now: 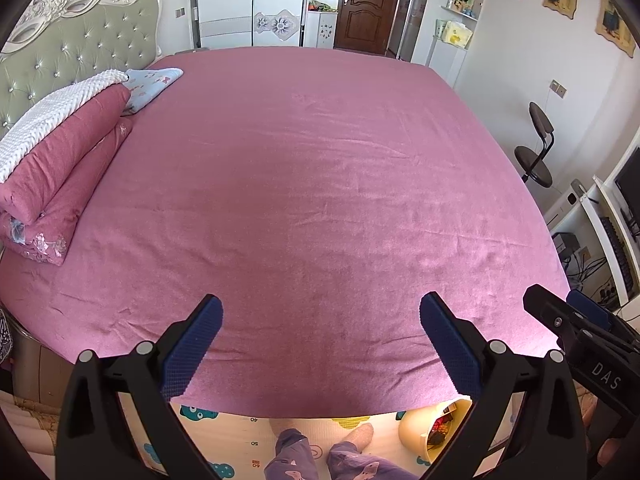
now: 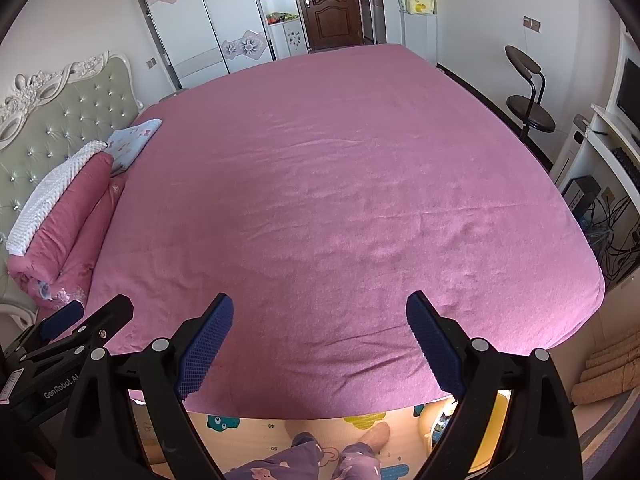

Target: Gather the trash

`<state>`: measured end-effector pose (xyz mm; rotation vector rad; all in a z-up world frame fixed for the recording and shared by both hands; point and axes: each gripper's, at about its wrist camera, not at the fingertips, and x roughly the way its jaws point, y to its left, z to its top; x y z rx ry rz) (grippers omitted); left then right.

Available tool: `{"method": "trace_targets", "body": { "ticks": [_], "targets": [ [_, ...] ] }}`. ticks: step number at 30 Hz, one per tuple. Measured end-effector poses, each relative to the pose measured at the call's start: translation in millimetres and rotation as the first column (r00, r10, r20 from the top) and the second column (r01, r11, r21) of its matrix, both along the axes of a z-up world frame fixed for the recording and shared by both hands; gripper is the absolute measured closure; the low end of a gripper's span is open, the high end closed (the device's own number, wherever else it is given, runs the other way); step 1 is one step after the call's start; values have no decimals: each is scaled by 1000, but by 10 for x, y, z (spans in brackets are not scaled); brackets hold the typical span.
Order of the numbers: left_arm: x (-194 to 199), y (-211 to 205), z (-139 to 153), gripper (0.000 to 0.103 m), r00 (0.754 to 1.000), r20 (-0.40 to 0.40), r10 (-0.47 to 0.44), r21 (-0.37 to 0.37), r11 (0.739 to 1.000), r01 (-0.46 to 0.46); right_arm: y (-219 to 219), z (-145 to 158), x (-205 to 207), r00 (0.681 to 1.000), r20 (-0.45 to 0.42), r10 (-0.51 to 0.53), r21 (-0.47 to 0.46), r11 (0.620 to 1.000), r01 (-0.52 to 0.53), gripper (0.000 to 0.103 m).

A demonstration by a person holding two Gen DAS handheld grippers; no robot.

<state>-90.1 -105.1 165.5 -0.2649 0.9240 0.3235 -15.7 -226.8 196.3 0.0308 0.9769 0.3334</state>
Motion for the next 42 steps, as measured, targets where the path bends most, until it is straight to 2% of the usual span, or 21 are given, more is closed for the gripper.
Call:
{"method": "trace_targets", "body": {
  "ticks": [20, 35, 42],
  "targets": [
    [15, 49, 2, 4, 1000, 1, 22, 7, 1000, -22, 16, 1, 20, 1000, 1, 7, -7, 1000, -7, 18],
    [76, 33, -36, 4, 999, -33, 20, 34, 999, -19, -9, -57, 79, 1000, -13, 0, 1, 1000, 0, 18],
    [113, -5, -30, 4, 1000, -28, -9, 36, 999, 10, -4, -77, 107, 1000, -19, -8, 0, 1000, 8, 18]
  ]
}}
